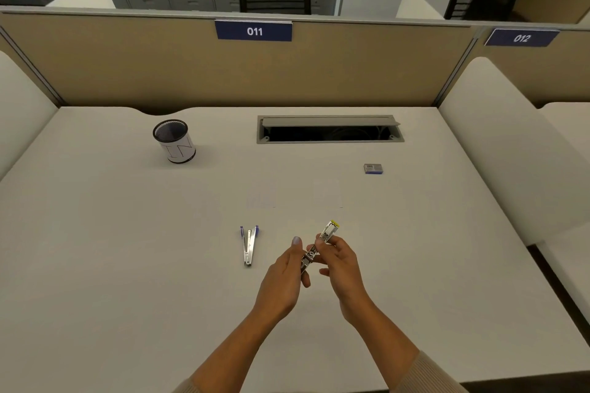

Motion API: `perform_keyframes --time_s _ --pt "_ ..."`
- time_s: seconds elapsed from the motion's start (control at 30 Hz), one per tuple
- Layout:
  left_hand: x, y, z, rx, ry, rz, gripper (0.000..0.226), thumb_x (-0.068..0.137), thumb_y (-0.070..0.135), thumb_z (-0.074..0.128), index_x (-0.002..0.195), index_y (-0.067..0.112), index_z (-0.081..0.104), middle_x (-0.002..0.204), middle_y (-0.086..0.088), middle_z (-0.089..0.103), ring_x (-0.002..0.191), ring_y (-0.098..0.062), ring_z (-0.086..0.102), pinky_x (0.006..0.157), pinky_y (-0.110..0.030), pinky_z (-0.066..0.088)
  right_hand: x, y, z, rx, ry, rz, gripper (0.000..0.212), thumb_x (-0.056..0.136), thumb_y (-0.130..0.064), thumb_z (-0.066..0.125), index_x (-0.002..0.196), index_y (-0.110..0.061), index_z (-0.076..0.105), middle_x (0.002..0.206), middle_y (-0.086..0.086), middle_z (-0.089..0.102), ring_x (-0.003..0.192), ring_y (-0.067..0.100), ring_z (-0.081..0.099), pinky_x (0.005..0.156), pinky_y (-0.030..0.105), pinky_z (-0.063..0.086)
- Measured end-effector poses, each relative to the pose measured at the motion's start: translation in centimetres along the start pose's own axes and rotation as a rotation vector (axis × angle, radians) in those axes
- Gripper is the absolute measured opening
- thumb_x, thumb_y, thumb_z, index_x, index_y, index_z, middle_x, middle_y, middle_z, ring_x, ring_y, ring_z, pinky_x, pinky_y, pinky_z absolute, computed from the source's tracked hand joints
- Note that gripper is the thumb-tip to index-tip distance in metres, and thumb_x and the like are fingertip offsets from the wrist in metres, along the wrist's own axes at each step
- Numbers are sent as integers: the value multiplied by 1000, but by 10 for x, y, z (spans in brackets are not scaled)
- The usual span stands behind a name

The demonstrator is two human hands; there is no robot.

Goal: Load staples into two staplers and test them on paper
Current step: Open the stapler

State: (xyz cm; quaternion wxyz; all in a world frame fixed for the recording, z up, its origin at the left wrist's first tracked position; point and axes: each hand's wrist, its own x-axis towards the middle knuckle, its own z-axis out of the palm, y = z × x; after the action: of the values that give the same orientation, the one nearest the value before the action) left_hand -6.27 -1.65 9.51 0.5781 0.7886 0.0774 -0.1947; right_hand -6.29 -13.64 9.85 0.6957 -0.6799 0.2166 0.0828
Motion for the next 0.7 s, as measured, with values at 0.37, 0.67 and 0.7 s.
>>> perform_keyframes --time_s 0.37,0.67,0.7 --pt "0 -3 1 53 28 3 56 93 66 18 104 35 62 64 6 59 60 -6 51 64 -23 40 -1 0 4 -45 14 -136 11 99 -33 52 106 -26 56 93 -13 75 87 0 69 73 21 44" --pt "-1 -3 0 223 44 59 28 102 44 36 107 29 60 65 8 62 49 0 49 57 -18 36 0 0 7 19 73 -100 19 99 -38 51 104 -22 61 90 -10 75 84 1 69 71 21 42" --pt "-1 -4 1 218 47 57 28 102 43 36 107 29 59 64 8 62 48 1 49 56 -17 36 0 -1 7 29 70 -92 19 99 -37 52 104 -21 61 90 -10 75 84 0 68 71 21 41"
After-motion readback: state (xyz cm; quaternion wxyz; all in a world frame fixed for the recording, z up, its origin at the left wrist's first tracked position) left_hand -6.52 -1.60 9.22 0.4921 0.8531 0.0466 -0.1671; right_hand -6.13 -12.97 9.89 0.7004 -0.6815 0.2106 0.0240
